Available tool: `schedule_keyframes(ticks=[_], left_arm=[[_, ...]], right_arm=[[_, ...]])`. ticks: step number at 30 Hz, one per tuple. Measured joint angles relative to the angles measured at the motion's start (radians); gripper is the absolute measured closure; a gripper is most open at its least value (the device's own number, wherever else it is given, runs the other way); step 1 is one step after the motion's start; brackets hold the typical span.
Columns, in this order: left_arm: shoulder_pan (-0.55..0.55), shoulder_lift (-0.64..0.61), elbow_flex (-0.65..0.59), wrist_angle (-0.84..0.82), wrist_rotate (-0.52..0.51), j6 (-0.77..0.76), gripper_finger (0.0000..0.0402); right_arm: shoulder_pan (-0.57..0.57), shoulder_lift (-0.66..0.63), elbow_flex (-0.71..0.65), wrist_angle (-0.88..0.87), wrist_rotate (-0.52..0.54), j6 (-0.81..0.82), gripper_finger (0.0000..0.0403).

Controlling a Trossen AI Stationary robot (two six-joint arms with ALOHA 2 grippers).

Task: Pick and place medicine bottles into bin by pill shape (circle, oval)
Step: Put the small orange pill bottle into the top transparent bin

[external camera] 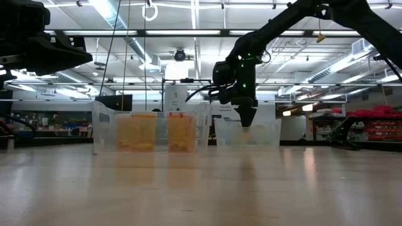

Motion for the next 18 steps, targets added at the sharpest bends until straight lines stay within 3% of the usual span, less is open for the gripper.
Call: schedule_keyframes(ticks=[18], left_arm=[[0.0,0.0,0.0,0.0,0.0,0.0,0.0343]], right_arm=[[-0.007,-0.001,-0.051,0.043,0.013,-0.074,0.0281]])
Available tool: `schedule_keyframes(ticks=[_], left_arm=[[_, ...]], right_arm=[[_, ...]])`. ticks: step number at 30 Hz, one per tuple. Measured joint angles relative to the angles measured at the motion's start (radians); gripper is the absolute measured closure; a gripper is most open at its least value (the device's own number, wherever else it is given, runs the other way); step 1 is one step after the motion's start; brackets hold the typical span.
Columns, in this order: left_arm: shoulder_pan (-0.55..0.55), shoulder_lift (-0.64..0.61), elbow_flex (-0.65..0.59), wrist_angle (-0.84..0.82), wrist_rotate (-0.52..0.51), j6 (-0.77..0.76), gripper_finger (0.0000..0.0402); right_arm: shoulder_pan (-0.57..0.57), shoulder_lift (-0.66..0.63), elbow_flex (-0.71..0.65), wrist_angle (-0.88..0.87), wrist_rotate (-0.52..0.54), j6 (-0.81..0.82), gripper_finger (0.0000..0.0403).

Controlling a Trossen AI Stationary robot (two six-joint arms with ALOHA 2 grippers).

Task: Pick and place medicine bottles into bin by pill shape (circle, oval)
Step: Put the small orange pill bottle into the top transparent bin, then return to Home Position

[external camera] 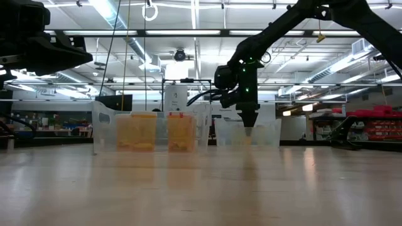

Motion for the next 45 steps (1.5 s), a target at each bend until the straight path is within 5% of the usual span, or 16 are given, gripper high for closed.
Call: schedule_keyframes(ticks=[20,45], left_arm=[[0.0,0.0,0.0,0.0,0.0,0.0,0.0345],[0.0,0.0,0.0,0.0,0.0,0.0,0.035]], right_arm=[[0.005,0.0,0.0,-0.001,0.022,0.04,0.024],[0.013,-0.071,0.003,-0.078,0.031,0.083,0.0239]])
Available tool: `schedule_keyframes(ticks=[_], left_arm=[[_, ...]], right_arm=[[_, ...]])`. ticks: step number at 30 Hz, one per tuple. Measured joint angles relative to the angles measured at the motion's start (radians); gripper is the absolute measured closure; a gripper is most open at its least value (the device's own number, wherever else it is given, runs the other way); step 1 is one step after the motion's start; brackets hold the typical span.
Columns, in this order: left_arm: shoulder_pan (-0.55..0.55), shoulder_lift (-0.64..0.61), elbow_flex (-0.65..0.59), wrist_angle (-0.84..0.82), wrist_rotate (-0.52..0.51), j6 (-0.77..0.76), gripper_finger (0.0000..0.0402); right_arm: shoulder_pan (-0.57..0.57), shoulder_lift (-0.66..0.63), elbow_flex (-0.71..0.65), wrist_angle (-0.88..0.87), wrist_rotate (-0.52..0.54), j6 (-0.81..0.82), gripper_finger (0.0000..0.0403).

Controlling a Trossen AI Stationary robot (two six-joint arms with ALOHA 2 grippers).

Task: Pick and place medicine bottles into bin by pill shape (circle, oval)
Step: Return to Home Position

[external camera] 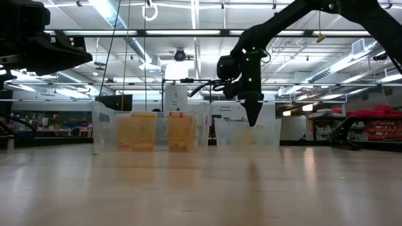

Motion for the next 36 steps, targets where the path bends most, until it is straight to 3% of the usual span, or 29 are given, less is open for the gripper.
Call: schedule_keyframes(ticks=[11,36], left_arm=[[0.0,0.0,0.0,0.0,0.0,0.0,0.0346],[0.0,0.0,0.0,0.0,0.0,0.0,0.0351]], right_arm=[[0.041,-0.106,0.0,-0.013,0.007,0.026,0.0239],[0.256,-0.53,0.0,-0.015,-0.024,0.144,0.024]])
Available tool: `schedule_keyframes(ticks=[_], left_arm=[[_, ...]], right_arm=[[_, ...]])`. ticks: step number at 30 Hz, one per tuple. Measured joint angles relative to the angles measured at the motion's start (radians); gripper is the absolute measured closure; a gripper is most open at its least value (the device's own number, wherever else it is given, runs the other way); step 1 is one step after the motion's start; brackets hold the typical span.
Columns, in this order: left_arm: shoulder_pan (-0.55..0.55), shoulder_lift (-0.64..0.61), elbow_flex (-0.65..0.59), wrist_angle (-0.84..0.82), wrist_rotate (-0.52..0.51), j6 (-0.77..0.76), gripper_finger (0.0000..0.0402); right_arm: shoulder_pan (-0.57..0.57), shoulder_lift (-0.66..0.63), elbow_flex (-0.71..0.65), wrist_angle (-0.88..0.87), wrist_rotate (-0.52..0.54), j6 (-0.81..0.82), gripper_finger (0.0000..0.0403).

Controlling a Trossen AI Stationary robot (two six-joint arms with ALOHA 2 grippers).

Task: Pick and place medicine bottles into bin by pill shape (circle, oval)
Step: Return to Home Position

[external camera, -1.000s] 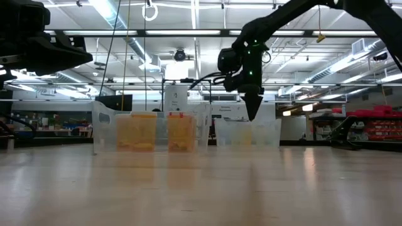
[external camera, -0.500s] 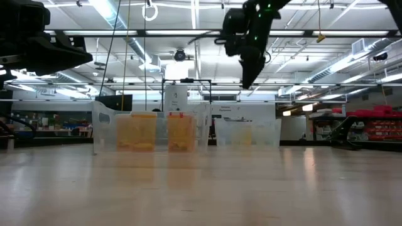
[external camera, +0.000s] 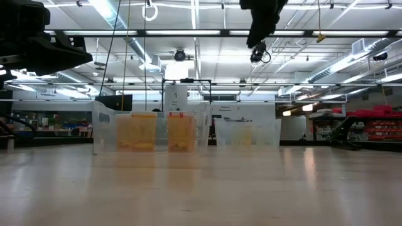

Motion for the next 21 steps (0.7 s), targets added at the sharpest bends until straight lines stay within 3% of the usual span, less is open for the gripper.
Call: schedule_keyframes(ticks=[10,15,21], left_arm=[[0.0,0.0,0.0,0.0,0.0,0.0,0.0342],[0.0,0.0,0.0,0.0,0.0,0.0,0.0347],[0.0,0.0,0.0,0.0,0.0,0.0,0.0349]], right_arm=[[0.077,-0.125,-0.038,-0.009,0.032,0.031,0.0241],[0.104,-0.208,-0.148,0.019,0.071,0.05,0.0241],[0.14,-0.345,-0.339,0.176,0.072,0.072,0.0241]])
